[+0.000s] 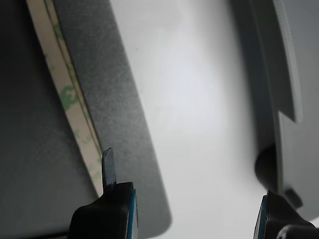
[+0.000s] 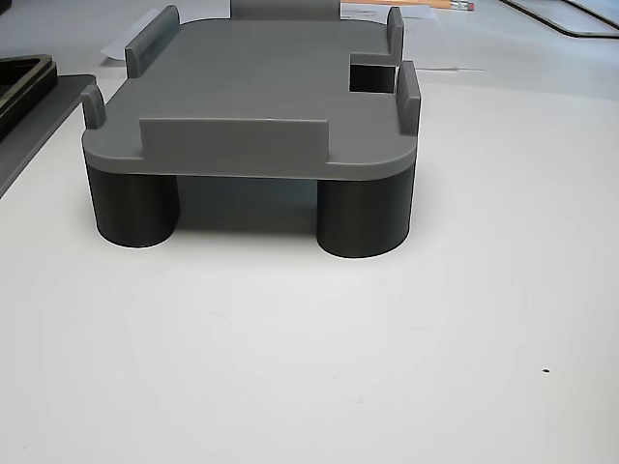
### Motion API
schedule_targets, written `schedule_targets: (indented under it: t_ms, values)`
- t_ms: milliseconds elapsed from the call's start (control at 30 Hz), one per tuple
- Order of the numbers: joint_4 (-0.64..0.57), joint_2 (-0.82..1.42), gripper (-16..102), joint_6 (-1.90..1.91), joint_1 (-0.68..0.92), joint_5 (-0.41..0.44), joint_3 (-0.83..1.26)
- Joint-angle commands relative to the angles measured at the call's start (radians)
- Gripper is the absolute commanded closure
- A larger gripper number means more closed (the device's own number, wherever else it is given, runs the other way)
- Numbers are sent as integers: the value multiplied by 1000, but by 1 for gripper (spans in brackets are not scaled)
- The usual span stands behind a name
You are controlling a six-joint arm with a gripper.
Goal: Move top rectangular frame to the holder.
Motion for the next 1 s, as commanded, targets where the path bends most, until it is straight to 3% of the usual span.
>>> schedule_targets:
  t_ms: [0, 300, 667, 967]
  values:
    - [-5, -89, -14, -26, 32, 5, -41]
    - [-12, -189, -14, -78, 87, -11, -80]
    - [-143, -209, -14, -97, 98, -43, -17]
    - [-167, -250, -10, -61, 109, -80, -55]
